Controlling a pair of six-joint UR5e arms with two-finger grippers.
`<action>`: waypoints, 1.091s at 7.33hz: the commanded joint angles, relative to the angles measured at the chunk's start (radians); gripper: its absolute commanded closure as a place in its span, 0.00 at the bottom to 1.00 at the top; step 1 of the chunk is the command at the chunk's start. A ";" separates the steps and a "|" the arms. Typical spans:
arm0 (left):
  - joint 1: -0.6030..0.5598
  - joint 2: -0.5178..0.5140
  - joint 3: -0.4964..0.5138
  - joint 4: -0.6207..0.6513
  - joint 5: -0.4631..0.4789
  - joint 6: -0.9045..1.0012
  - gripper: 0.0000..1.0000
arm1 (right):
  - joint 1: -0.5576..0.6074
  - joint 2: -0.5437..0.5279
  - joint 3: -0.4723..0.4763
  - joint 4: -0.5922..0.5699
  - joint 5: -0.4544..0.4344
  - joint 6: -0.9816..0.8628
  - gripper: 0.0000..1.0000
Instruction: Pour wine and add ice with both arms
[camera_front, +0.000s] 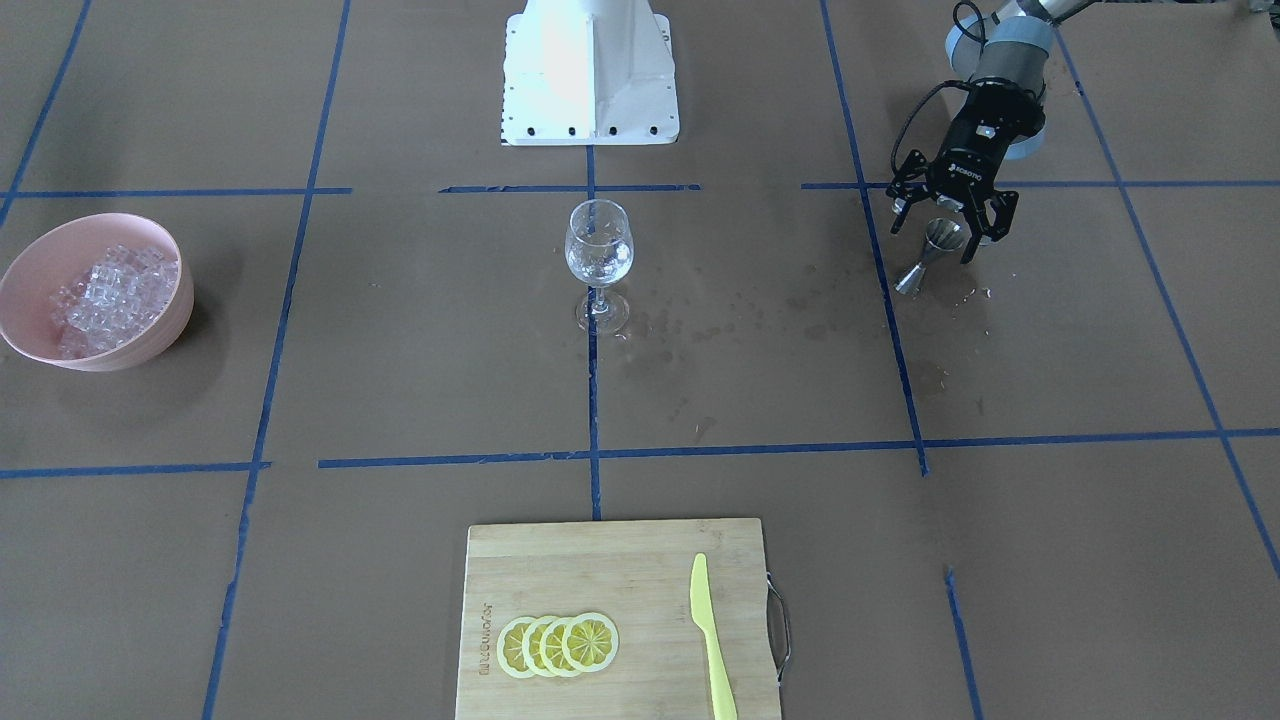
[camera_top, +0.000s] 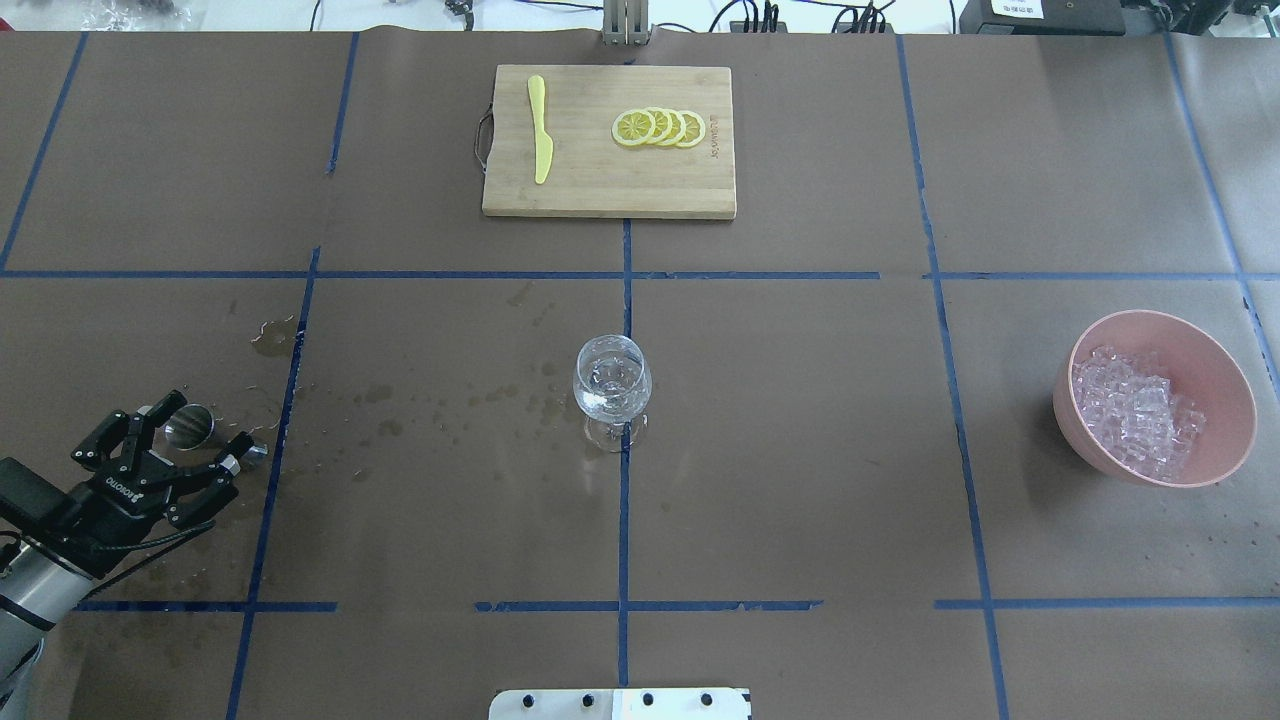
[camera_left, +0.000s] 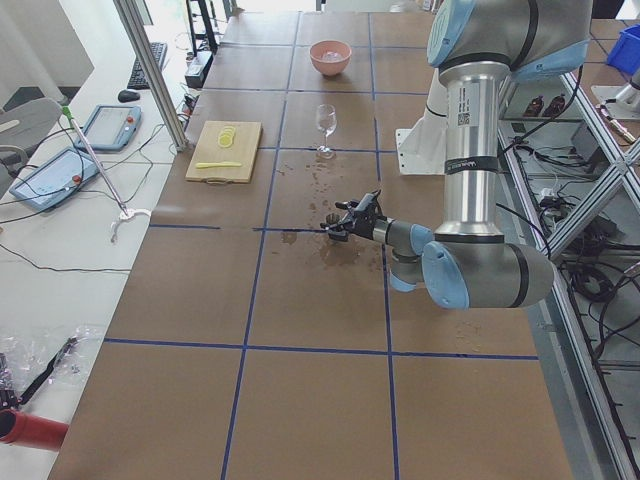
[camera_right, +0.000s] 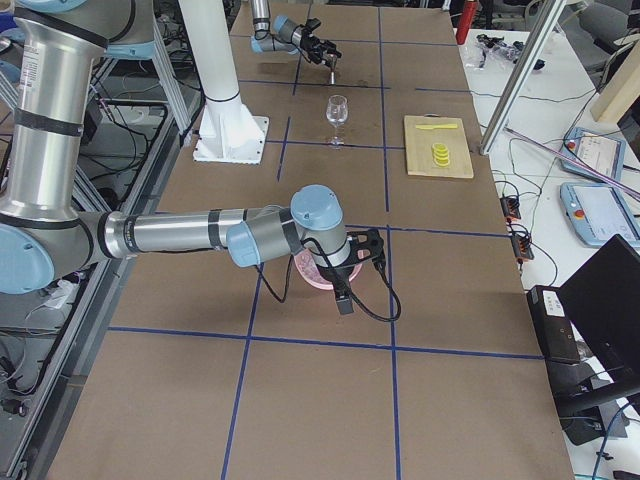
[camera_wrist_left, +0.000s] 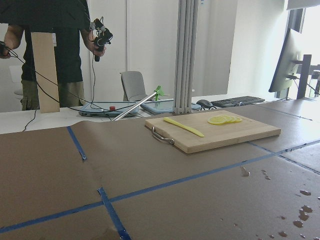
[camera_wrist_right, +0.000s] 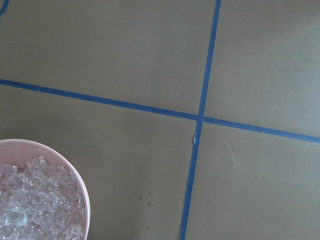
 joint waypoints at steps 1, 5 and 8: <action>-0.005 0.024 -0.064 -0.037 -0.005 0.081 0.00 | 0.000 0.001 0.002 0.000 0.000 0.001 0.00; -0.308 0.026 -0.084 0.039 -0.322 0.125 0.00 | 0.000 0.003 0.000 0.000 0.000 0.001 0.00; -0.722 -0.079 -0.087 0.410 -0.800 0.127 0.00 | 0.000 0.003 -0.002 0.000 0.000 0.000 0.00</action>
